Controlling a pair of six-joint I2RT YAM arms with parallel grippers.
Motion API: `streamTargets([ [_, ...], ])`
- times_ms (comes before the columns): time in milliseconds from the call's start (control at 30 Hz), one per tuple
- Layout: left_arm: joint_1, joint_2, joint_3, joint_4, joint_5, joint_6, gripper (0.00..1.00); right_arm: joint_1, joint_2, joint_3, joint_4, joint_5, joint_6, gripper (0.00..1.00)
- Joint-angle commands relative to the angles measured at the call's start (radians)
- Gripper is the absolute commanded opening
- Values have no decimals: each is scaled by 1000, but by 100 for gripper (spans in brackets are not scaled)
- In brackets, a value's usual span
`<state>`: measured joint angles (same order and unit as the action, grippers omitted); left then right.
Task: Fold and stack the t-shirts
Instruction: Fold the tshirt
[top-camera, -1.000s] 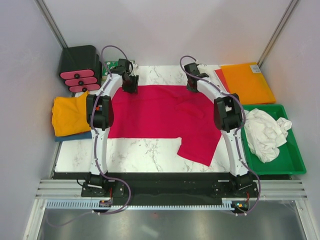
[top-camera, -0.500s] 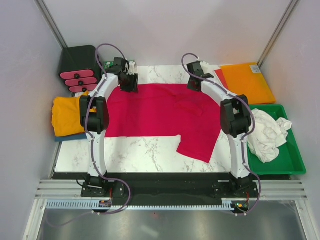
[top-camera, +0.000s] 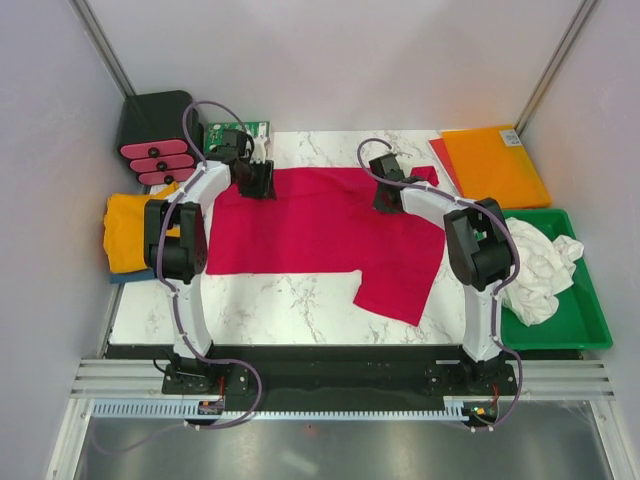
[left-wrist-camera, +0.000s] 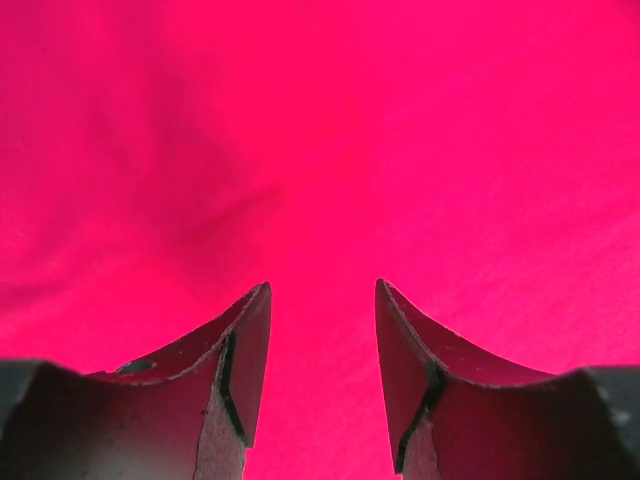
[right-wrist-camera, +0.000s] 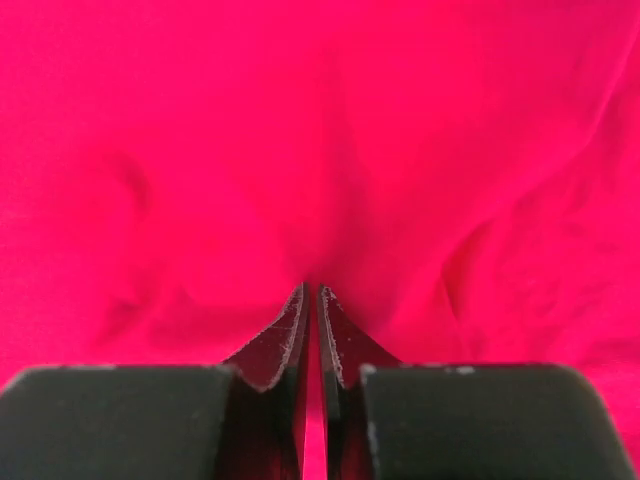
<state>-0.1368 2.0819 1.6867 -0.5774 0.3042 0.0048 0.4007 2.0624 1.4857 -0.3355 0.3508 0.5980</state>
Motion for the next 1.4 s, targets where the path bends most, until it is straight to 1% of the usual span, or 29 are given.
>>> streamTargets([
  [0, 3, -52, -67, 21, 12, 26, 52, -3, 30, -30, 15, -18, 37, 13],
  [100, 3, -63, -93, 22, 16, 31, 52, -2, 31, -28, 9, -21, 31, 14],
  [200, 5, -98, -120, 47, 13, 26, 51, 4, -21, -28, 35, 46, 8, 15],
  [233, 5, -112, -133, 80, 13, 17, 52, 6, -68, -28, 53, 59, -3, 16],
  [333, 5, -201, -179, 129, 12, 4, 53, 15, -164, -15, 118, 100, -40, 27],
  [367, 5, -241, -191, 146, 10, 4, 53, 18, -185, 10, 121, 115, -43, 35],
  [433, 6, -281, -202, 155, -2, -20, 54, 26, -240, 36, 125, 128, -61, 44],
  [533, 8, -356, -249, 172, -39, -13, 55, 46, -309, 68, 98, 160, -104, 50],
  [567, 17, -396, -289, 195, -54, -11, 56, 65, -326, 70, 83, 196, -118, 54],
  [633, 40, -434, -343, 232, -80, -14, 57, 93, -398, 47, 82, 244, -174, 57],
  [667, 60, -454, -407, 255, -82, -17, 58, 127, -422, 15, 82, 296, -199, 59],
  [700, 109, -491, -445, 327, -91, -23, 60, 145, -450, -5, 82, 330, -220, 61],
  [733, 135, -506, -522, 364, -96, -35, 60, 164, -512, -28, 85, 361, -271, 62],
  [767, 205, -522, -563, 404, -97, -35, 61, 200, -545, -86, 107, 387, -296, 63],
  [800, 230, -554, -609, 521, -93, -34, 61, 217, -579, -117, 116, 442, -314, 64],
  [833, 255, -568, -707, 572, -86, -17, 61, 231, -646, -145, 122, 457, -335, 66],
  [867, 279, -580, -758, 656, -89, -6, 61, 262, -677, -195, 125, 480, -365, 67],
  [900, 284, -591, -806, 718, -89, -6, 62, 273, -706, -215, 122, 511, -377, 67],
  [933, 284, -612, -890, 825, -83, 35, 62, 300, -758, -231, 113, 525, -385, 68],
  [967, 283, -623, -921, 862, -77, 31, 62, 311, -781, -254, 84, 539, -386, 68],
  [1000, 282, -634, -949, 893, -50, 17, 62, 326, -823, -264, 69, 553, -380, 68],
  [1067, 281, -672, -1051, 1063, -11, -38, 63, 366, -860, -291, 34, 597, -357, 69],
  [1133, 272, -689, -1122, 1233, -30, -66, 69, 406, -904, -315, 20, 640, -342, 69],
  [1167, 261, -678, -1136, 1289, -65, -66, 76, 417, -913, -323, 10, 655, -336, 69],
  [1200, 261, -672, -1134, 1295, -66, -71, 80, 429, -926, -329, 6, 669, -319, 70],
  [1233, 259, -659, -1112, 1298, -62, -72, 81, 441, -927, -335, 0, 685, -310, 70],
  [1267, 261, -640, -1093, 1247, -53, -77, 86, 446, -926, -332, -22, 698, -296, 70],
  [1333, 261, -641, -1040, 1147, -44, -88, 87, 457, -907, -318, -57, 706, -251, 71],
  [1367, 261, -648, -1029, 1060, -30, -85, 87, 460, -901, -312, -88, 717, -235, 71],
])
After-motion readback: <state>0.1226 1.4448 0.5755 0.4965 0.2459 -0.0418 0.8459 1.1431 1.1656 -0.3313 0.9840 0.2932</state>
